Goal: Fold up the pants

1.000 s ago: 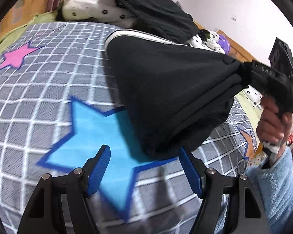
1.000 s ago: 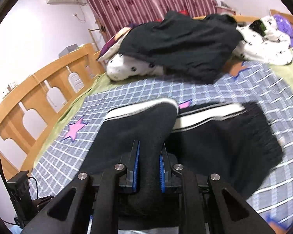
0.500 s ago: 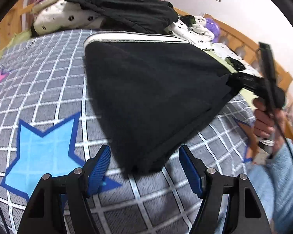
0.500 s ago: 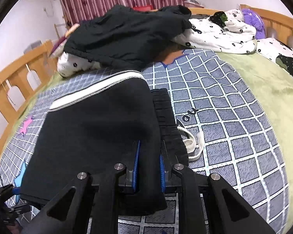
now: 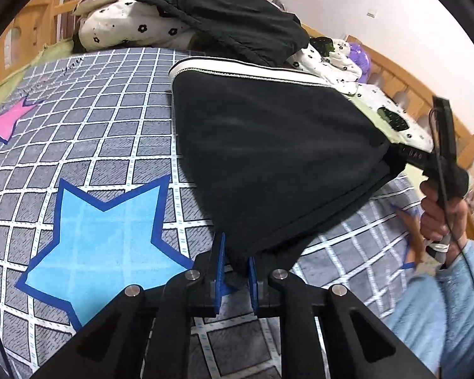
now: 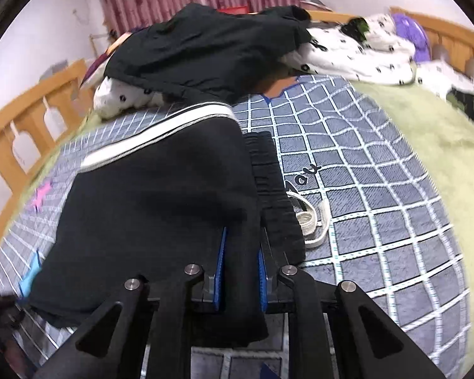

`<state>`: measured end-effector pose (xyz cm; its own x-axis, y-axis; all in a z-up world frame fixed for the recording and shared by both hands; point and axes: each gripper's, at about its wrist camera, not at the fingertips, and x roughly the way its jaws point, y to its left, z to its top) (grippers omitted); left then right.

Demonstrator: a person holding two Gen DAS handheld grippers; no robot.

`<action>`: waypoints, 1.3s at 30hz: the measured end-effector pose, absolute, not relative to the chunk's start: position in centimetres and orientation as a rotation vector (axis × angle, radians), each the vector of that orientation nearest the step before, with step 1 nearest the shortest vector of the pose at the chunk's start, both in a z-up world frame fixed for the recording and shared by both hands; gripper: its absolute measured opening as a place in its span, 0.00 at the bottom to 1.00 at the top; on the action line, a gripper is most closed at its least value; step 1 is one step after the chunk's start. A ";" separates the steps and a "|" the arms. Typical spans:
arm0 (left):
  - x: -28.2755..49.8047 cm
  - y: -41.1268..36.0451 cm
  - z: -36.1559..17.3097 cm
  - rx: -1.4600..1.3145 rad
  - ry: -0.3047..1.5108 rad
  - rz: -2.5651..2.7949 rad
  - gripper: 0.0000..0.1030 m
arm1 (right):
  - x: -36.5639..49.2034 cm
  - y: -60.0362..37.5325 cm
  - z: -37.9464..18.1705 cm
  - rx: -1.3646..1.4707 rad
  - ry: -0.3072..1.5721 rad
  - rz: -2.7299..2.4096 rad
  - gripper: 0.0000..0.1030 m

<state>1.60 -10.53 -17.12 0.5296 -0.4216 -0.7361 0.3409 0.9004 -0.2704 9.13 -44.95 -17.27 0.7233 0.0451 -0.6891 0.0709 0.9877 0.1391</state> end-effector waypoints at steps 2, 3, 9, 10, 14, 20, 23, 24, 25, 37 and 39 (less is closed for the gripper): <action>1.4 -10.0 -16.8 -0.117 0.930 -0.476 0.15 | 9.2 -44.9 -16.7 0.143 0.796 -0.003 0.17; 1.3 -10.0 -16.6 -0.116 0.935 -0.492 0.16 | 9.3 -45.0 -16.4 0.138 0.804 -0.001 0.19; 0.1 -8.4 -15.6 -0.112 0.893 -0.483 0.60 | 10.3 -45.8 -12.9 0.132 0.745 0.008 0.50; 0.8 -8.2 -15.4 -0.117 0.889 -0.477 0.60 | 11.1 -46.0 -12.7 0.139 0.745 0.011 0.50; 4.8 -8.6 -14.5 -0.163 0.875 -0.462 0.60 | 15.3 -46.5 -13.8 0.201 0.828 0.054 0.50; 12.9 -10.3 -15.8 -0.225 0.941 -0.459 0.60 | 17.6 -46.4 -17.9 0.176 0.929 0.075 0.51; 16.6 -10.4 -17.9 -0.268 1.018 -0.454 0.59 | 17.3 -45.9 -18.1 0.118 0.930 0.071 0.51; 17.2 -10.4 -18.5 -0.283 1.037 -0.456 0.59 | 17.4 -45.7 -18.2 0.096 0.935 0.070 0.51; 17.8 -10.1 -19.2 -0.323 1.049 -0.474 0.60 | 17.5 -45.6 -18.3 0.083 0.940 0.069 0.53; 19.2 -12.3 -19.4 -0.338 1.035 -0.509 0.42 | 19.7 -47.8 -20.4 0.278 1.020 0.110 0.69; 19.0 -11.9 -18.8 -0.341 1.014 -0.512 0.28 | 19.3 -47.7 -20.1 0.281 1.006 0.113 0.64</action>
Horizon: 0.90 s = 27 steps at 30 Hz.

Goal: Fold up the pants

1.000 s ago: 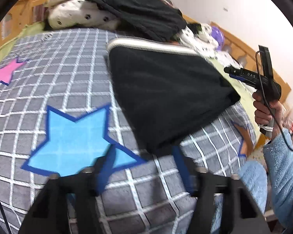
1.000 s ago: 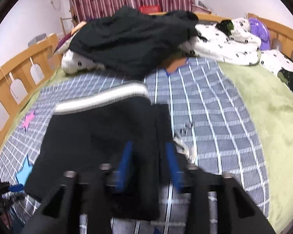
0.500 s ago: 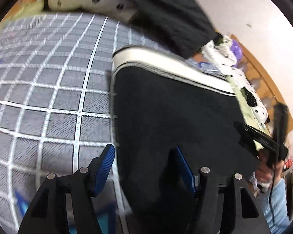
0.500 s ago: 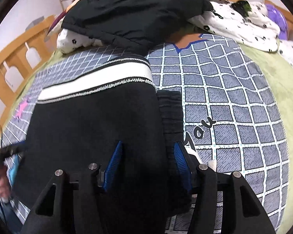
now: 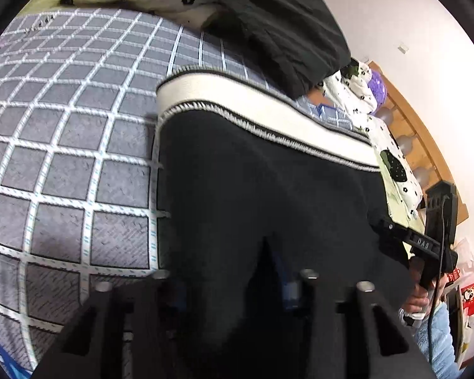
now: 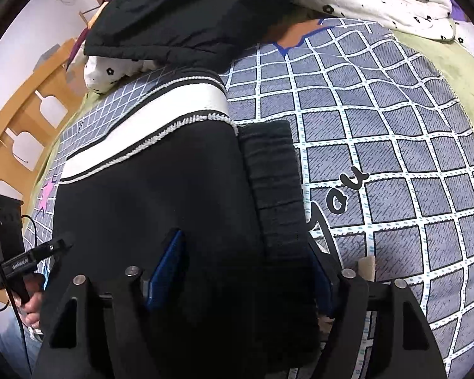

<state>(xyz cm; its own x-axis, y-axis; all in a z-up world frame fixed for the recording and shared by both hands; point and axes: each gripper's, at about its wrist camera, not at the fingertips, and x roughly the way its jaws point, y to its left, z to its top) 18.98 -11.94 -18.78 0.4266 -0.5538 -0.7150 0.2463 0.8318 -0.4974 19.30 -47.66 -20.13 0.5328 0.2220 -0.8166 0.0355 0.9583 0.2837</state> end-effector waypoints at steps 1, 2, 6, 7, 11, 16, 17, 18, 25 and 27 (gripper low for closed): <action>18.9 -11.8 -18.4 -0.340 1.008 -0.522 0.25 | 18.9 -47.5 -19.8 0.270 0.994 0.109 0.58; 19.0 -11.7 -18.0 -0.339 1.004 -0.530 0.23 | 18.4 -47.4 -19.3 0.257 0.980 0.101 0.55; 19.2 -12.0 -15.7 -0.334 0.973 -0.549 0.20 | 16.6 -46.5 -16.4 0.242 0.894 0.057 0.24; 19.2 -11.9 -14.9 -0.341 0.965 -0.565 0.20 | 16.3 -46.3 -15.7 0.257 0.878 0.050 0.21; 19.2 -11.0 -11.6 -0.375 0.940 -0.618 0.19 | 15.3 -43.4 -13.4 0.221 0.818 -0.019 0.19; 18.2 -5.8 -7.2 -0.339 0.864 -0.598 0.19 | 13.9 -39.2 -10.6 0.317 0.764 0.048 0.18; 18.1 -4.2 -6.6 -0.333 0.862 -0.584 0.19 | 14.0 -38.3 -10.4 0.324 0.762 0.066 0.18; 18.1 -2.6 -6.2 -0.325 0.862 -0.565 0.19 | 14.1 -37.0 -10.2 0.343 0.756 0.100 0.18; 19.5 4.8 -10.8 -0.244 0.960 -0.415 0.20 | 17.0 -28.9 -14.7 0.391 0.796 0.251 0.18; 20.2 5.8 -13.8 -0.244 0.981 -0.373 0.21 | 17.6 -27.7 -16.9 0.332 0.798 0.193 0.19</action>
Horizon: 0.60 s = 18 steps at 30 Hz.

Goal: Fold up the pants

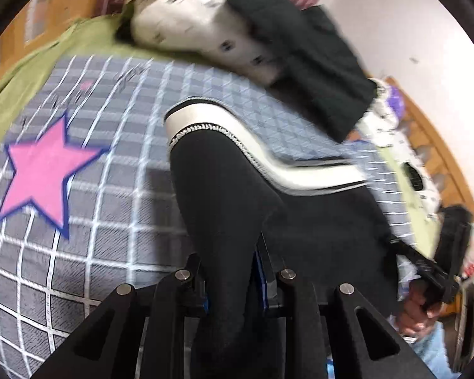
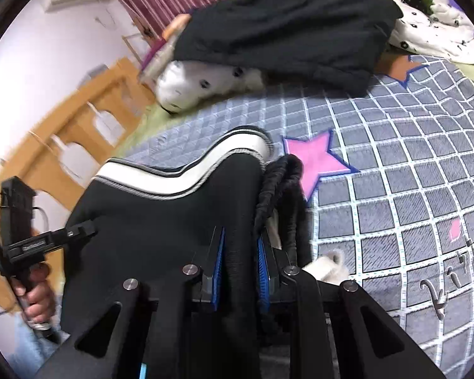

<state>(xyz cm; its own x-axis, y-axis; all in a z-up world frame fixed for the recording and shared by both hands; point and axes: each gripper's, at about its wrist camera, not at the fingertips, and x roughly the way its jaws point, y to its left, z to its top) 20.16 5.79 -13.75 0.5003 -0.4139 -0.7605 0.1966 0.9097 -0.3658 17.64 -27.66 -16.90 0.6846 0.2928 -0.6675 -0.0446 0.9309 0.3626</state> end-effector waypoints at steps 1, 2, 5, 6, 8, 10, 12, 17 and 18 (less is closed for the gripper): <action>20.4 6.1 -14.9 -0.251 0.988 -0.379 0.23 | 17.7 -27.6 -17.4 0.285 0.782 0.170 0.21; 20.7 6.2 -15.7 -0.263 0.994 -0.389 0.26 | 17.6 -27.9 -18.1 0.252 0.783 0.179 0.21; 20.8 6.3 -16.5 -0.258 1.004 -0.398 0.33 | 17.2 -28.4 -18.8 0.240 0.812 0.184 0.22; 20.7 6.1 -16.5 -0.233 1.004 -0.389 0.36 | 17.0 -28.4 -18.8 0.228 0.818 0.188 0.23; 20.4 5.7 -16.3 -0.162 1.005 -0.344 0.43 | 17.1 -28.0 -18.6 0.200 0.849 0.185 0.28; 19.7 5.9 -15.9 -0.138 0.996 -0.313 0.46 | 17.3 -27.9 -18.1 0.165 0.876 0.186 0.34; 19.1 6.4 -15.4 -0.144 0.984 -0.292 0.50 | 16.9 -27.9 -17.0 0.132 0.888 0.174 0.34; 18.6 8.8 -14.5 -0.181 0.953 -0.249 0.58 | 17.8 -27.6 -14.5 0.127 0.801 0.160 0.43; 18.5 9.2 -14.4 -0.191 0.951 -0.245 0.58 | 18.6 -27.5 -14.5 0.136 0.800 0.155 0.43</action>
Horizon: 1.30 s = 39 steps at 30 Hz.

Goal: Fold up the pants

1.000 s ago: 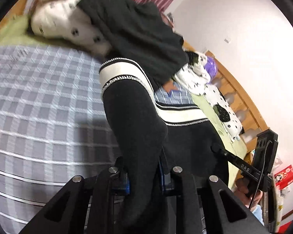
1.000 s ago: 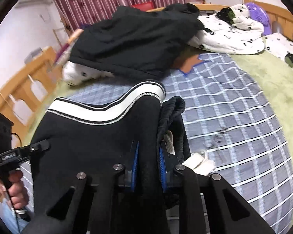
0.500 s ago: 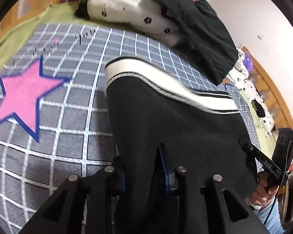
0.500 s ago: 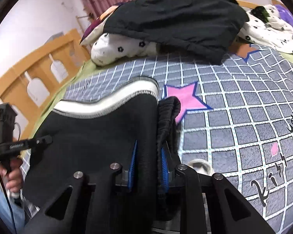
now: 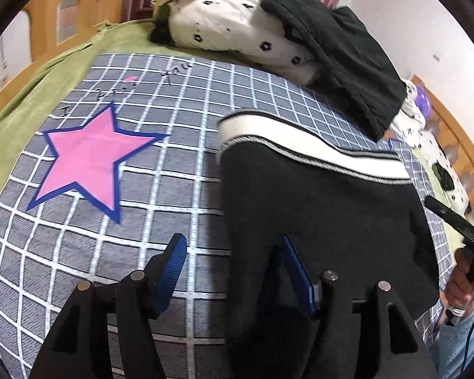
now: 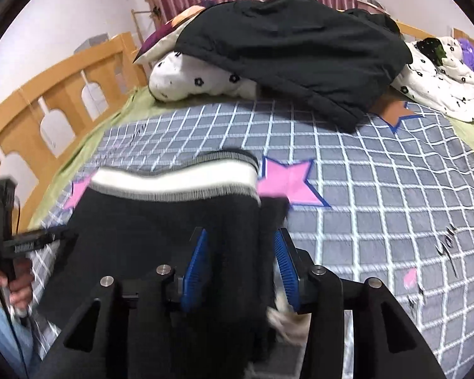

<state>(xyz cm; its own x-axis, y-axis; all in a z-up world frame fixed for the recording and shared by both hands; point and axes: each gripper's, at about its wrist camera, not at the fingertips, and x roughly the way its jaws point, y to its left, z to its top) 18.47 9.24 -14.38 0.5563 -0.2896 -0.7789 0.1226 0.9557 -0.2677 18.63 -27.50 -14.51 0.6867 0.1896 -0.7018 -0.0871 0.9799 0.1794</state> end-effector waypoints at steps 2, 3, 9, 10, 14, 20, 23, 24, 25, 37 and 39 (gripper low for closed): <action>18.6 9.9 -14.1 -0.216 0.943 -0.242 0.58 | 21.0 -27.0 -15.3 0.132 0.824 0.136 0.42; 18.5 10.1 -13.9 -0.227 0.939 -0.240 0.58 | 21.9 -26.7 -15.9 0.130 0.845 0.133 0.33; 18.6 10.5 -13.5 -0.268 0.930 -0.263 0.59 | 21.7 -27.0 -15.2 0.125 0.791 0.210 0.11; 18.5 10.3 -13.2 -0.262 0.920 -0.269 0.59 | 20.9 -28.1 -14.6 0.188 0.766 0.228 0.11; 18.3 8.9 -12.7 -0.233 0.894 -0.312 0.59 | 19.6 -29.8 -16.9 0.189 0.791 0.144 0.12; 18.7 5.3 -11.3 -0.106 0.842 -0.298 0.59 | 19.2 -28.5 -15.0 0.041 0.780 0.078 0.18; 20.2 3.1 -10.0 -0.074 0.813 -0.297 0.59 | 19.4 -26.9 -12.5 -0.015 0.732 0.101 0.30; 20.7 2.3 -9.7 -0.066 0.802 -0.295 0.58 | 20.1 -26.1 -12.1 -0.033 0.748 0.148 0.30; 21.2 1.7 -9.5 -0.060 0.785 -0.298 0.58 | 20.5 -25.6 -11.9 -0.046 0.742 0.160 0.30; 24.3 -0.9 -15.8 0.069 0.839 -0.243 0.58 | 24.7 -25.5 -17.6 -0.014 0.773 0.148 0.33; 24.3 -0.7 -15.8 0.062 0.841 -0.245 0.58 | 24.6 -25.3 -17.8 -0.039 0.766 0.142 0.34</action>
